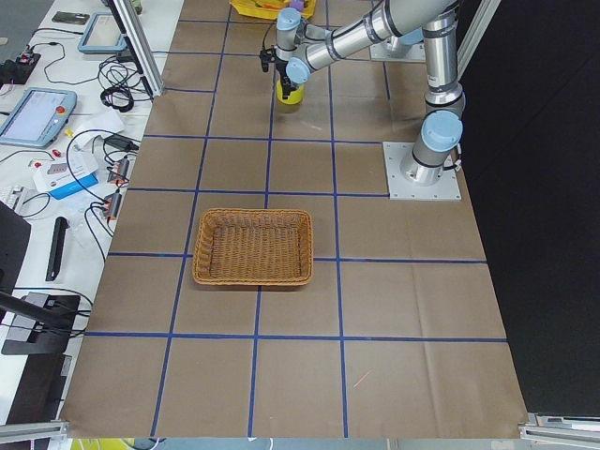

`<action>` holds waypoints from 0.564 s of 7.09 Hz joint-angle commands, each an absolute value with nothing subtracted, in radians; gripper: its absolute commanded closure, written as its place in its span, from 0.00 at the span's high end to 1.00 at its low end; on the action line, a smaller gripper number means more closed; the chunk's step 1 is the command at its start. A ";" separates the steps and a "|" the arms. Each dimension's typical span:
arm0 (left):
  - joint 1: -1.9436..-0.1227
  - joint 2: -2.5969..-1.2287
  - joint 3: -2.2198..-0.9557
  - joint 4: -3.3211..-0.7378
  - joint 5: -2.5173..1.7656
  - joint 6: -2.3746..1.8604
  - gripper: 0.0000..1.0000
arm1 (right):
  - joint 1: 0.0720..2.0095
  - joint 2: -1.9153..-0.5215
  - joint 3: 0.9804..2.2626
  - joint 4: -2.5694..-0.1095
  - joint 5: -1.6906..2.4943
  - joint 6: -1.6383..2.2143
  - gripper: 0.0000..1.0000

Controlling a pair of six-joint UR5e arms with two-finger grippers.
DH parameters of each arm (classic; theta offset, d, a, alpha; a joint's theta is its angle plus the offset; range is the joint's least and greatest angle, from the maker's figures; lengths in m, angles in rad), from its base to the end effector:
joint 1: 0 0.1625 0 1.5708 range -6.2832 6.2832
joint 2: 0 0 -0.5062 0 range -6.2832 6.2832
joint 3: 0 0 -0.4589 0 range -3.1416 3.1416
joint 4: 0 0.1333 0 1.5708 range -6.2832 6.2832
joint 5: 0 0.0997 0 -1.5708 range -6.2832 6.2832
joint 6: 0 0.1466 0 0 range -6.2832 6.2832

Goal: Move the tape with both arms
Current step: 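Reach the left gripper to the tape roll while the right arm withdraws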

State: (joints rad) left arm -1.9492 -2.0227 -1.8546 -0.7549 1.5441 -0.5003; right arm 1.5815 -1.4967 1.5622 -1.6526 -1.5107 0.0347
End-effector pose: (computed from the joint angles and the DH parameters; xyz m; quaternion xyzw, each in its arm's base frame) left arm -0.3759 -0.5741 0.1718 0.0603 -0.9973 0.0306 0.0291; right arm 0.1485 -0.5959 0.4926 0.0117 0.9994 -0.0075 0.0302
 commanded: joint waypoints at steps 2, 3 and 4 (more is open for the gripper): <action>-1.954 -2.020 -1.855 -0.842 1.551 -0.457 0.02 | 1.581 -1.503 1.562 -1.660 -1.509 -0.003 1.00; -1.953 -2.014 -1.852 -0.841 1.551 -0.454 0.00 | 1.585 -1.509 1.568 -1.660 -1.500 -0.017 1.00; -1.947 -1.994 -1.844 -0.842 1.552 -0.430 0.00 | 1.575 -1.508 1.571 -1.660 -1.508 -0.021 1.00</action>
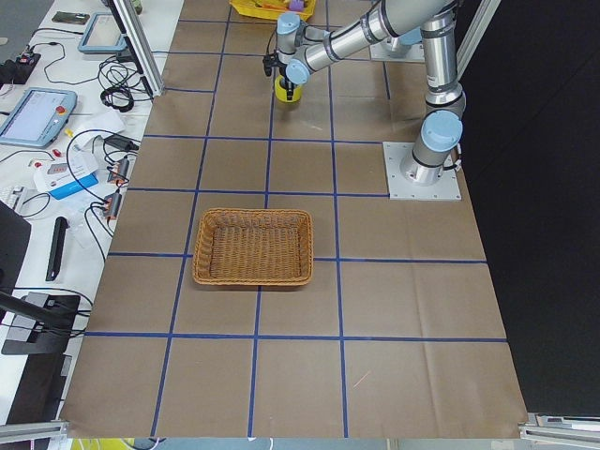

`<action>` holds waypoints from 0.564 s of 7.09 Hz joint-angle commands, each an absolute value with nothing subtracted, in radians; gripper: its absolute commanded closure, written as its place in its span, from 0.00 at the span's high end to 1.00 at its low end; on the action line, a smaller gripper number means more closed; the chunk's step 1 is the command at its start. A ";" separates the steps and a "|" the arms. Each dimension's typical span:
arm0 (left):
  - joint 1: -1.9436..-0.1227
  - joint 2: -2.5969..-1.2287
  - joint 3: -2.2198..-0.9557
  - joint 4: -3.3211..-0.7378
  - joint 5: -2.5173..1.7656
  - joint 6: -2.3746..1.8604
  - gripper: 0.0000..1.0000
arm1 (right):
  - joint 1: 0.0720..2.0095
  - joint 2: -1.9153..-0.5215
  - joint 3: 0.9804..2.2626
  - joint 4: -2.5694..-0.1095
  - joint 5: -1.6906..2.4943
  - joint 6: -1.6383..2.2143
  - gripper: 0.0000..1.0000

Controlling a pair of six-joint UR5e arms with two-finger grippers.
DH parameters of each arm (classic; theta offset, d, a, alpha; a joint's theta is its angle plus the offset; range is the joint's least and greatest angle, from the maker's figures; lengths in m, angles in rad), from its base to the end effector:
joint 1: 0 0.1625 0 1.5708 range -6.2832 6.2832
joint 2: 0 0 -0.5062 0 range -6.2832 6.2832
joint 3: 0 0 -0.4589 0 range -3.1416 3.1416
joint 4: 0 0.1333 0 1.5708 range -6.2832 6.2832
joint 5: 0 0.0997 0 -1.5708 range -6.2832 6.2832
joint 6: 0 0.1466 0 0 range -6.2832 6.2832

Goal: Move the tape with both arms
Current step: 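Grasp the tape roll with the left gripper and carry it to the wicker basket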

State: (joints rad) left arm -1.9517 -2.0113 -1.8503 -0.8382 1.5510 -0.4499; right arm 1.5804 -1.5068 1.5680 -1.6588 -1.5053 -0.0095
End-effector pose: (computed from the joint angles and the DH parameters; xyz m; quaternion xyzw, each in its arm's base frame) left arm -0.3727 -0.5643 0.1725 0.0344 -0.9993 0.0018 0.0116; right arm 0.1486 -0.5926 0.4960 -0.0100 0.9993 -0.0134 0.0327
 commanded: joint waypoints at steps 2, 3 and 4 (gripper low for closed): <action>-1.820 -1.813 -1.845 -0.989 1.551 -0.318 0.00 | 1.577 -1.508 1.572 -1.655 -1.512 -0.020 1.00; -1.693 -1.743 -1.842 -1.070 1.552 -0.191 0.00 | 1.575 -1.508 1.572 -1.654 -1.516 -0.024 1.00; -1.551 -1.732 -1.839 -1.078 1.545 0.006 0.00 | 1.575 -1.508 1.571 -1.655 -1.522 -0.035 1.00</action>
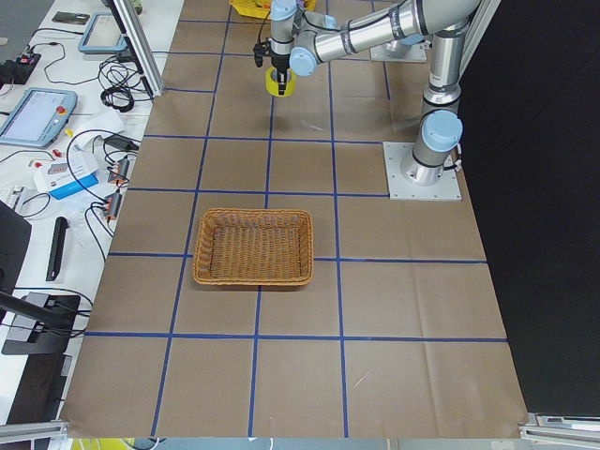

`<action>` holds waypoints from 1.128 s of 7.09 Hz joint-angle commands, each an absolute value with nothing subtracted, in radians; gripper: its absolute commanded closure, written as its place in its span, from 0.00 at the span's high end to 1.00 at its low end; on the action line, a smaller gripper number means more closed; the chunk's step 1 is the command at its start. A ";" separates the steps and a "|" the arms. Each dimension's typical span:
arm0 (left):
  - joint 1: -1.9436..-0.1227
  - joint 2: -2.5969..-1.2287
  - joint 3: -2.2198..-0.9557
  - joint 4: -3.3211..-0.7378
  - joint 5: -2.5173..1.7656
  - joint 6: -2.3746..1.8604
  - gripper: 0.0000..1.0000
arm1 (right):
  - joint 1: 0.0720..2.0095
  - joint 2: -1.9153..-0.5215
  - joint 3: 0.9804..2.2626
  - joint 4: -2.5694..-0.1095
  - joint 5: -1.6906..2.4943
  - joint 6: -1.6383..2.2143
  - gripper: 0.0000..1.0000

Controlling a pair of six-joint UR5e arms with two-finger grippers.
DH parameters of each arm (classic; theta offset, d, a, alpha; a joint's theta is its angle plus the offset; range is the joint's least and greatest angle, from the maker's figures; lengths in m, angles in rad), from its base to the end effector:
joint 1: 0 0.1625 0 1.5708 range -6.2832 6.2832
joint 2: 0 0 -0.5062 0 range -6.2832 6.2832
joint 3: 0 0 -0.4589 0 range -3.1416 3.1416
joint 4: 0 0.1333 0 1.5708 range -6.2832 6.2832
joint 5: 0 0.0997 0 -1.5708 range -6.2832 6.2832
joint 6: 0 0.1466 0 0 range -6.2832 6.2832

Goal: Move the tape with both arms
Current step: 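Grasp the tape roll with the left gripper and carry it to the wicker basket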

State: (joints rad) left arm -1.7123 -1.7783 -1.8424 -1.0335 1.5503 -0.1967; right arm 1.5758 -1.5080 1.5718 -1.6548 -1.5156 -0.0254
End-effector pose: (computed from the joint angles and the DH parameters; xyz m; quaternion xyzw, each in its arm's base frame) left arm -0.2223 -0.5942 0.3058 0.0273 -0.9992 0.0269 0.0150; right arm 0.1444 -0.5917 0.4941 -0.0155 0.9994 -0.0104 0.0275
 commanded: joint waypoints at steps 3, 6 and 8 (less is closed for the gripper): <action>-1.175 -1.695 -1.745 -1.223 1.549 0.411 0.01 | 1.577 -1.509 1.572 -1.655 -1.520 -0.037 1.00; -0.921 -1.907 -1.530 -1.301 1.558 0.841 0.01 | 1.575 -1.509 1.574 -1.654 -1.520 -0.037 1.00; -0.821 -2.124 -1.454 -1.151 1.572 0.965 0.02 | 1.572 -1.509 1.574 -1.654 -1.519 -0.035 1.00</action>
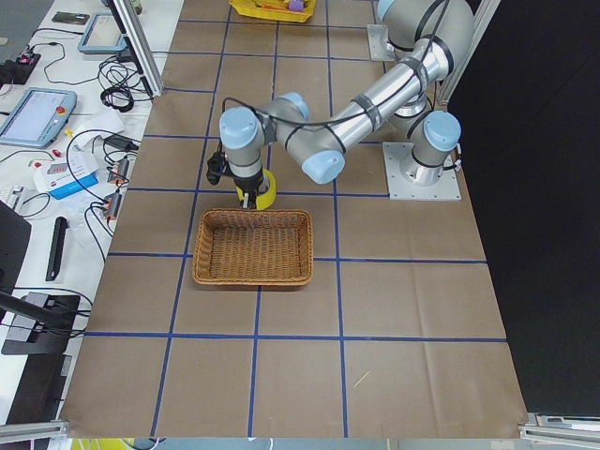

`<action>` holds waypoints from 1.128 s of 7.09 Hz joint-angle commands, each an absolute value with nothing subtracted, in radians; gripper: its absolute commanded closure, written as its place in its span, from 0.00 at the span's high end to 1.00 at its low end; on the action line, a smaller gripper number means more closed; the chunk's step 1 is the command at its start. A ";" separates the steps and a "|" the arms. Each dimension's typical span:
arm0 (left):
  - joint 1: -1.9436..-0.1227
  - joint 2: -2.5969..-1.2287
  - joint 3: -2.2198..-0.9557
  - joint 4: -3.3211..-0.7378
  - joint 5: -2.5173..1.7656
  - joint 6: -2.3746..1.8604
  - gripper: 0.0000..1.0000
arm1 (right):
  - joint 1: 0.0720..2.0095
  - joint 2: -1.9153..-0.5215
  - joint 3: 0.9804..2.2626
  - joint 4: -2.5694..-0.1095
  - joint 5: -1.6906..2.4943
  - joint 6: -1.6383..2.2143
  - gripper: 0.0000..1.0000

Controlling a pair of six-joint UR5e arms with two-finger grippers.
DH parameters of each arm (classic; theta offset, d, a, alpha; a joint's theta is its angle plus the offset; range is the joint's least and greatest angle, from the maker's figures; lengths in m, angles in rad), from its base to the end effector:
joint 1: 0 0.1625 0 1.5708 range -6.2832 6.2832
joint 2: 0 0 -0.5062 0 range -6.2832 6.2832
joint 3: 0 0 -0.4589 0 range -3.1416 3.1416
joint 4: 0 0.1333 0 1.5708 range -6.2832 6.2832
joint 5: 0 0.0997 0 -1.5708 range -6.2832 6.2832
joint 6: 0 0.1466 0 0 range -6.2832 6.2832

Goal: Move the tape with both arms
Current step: 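Lower the tape roll into the wicker basket and open the left gripper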

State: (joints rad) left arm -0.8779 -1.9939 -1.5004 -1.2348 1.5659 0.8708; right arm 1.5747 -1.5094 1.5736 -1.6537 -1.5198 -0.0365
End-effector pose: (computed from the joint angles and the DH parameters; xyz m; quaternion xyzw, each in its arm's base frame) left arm 0.3668 -0.6517 0.3173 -0.0888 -0.9960 -0.0042 0.0076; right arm 0.1431 -0.5909 0.4938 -0.0204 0.9994 -0.0098 0.0253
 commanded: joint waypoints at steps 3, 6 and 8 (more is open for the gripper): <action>-0.815 -2.165 -1.479 -1.087 1.569 0.993 0.99 | 1.571 -1.508 1.574 -1.652 -1.519 -0.037 1.00; -0.866 -1.983 -1.454 -1.364 1.574 0.919 1.00 | 1.575 -1.509 1.574 -1.652 -1.519 -0.037 1.00; -1.074 -1.747 -1.454 -1.686 1.575 0.606 1.00 | 1.575 -1.509 1.574 -1.652 -1.519 -0.037 1.00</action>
State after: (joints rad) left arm -0.9577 -1.8746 -1.4552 -1.5240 1.5735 0.7908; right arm 1.5754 -1.5095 1.5739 -1.6528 -1.5186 -0.0368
